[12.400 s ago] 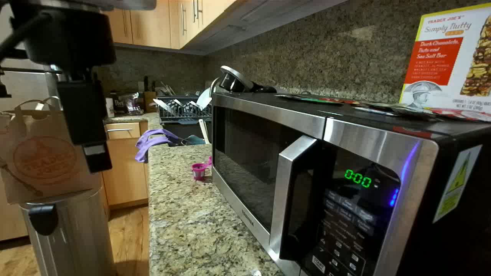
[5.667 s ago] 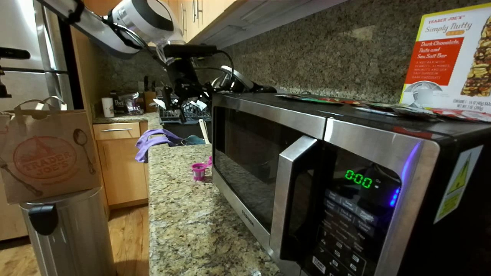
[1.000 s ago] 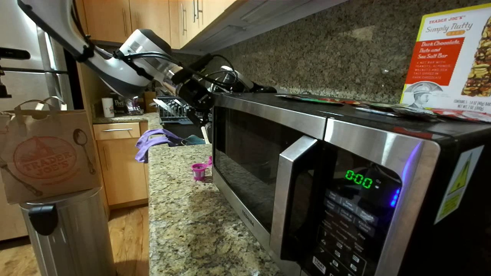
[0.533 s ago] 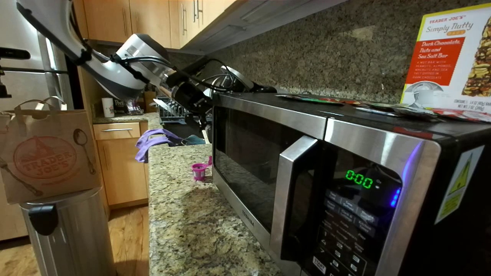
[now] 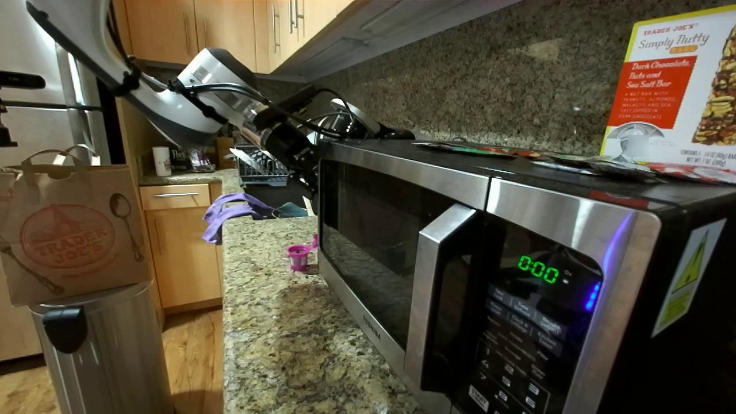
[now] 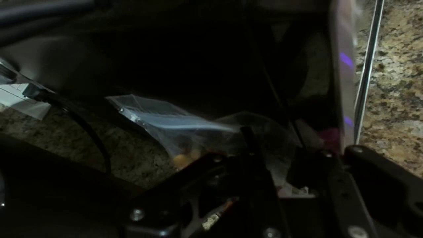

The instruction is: Pick the sachet and put it on the microwave

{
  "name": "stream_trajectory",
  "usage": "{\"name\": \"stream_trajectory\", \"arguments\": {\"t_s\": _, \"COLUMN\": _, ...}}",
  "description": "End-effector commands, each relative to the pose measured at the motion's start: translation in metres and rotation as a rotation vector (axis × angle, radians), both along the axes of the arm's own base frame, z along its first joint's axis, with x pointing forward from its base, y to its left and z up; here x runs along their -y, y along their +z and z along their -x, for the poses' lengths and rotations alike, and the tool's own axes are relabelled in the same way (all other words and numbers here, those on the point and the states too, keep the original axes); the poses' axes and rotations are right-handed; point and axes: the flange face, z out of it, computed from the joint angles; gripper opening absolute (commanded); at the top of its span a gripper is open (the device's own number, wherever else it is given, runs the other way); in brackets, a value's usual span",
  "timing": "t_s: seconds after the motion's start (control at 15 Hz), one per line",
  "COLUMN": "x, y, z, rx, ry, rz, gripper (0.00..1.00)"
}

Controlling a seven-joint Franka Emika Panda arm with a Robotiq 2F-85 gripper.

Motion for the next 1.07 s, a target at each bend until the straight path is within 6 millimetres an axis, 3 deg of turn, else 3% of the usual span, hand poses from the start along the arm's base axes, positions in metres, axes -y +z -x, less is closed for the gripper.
{"name": "stream_trajectory", "arguments": {"t_s": 0.0, "x": 0.032, "y": 0.018, "z": 0.005, "rx": -0.014, "ry": -0.030, "rz": -0.029, "gripper": 0.04}}
{"name": "stream_trajectory", "arguments": {"t_s": 0.27, "x": 0.047, "y": 0.052, "z": 0.002, "rx": 0.091, "ry": -0.080, "rz": -0.086, "gripper": 0.06}}
{"name": "stream_trajectory", "arguments": {"t_s": 0.73, "x": 0.069, "y": 0.125, "z": 0.006, "rx": 0.312, "ry": -0.181, "rz": -0.202, "gripper": 0.06}}
{"name": "stream_trajectory", "arguments": {"t_s": 1.0, "x": 0.091, "y": 0.170, "z": 0.008, "rx": 0.401, "ry": -0.243, "rz": -0.243, "gripper": 0.06}}
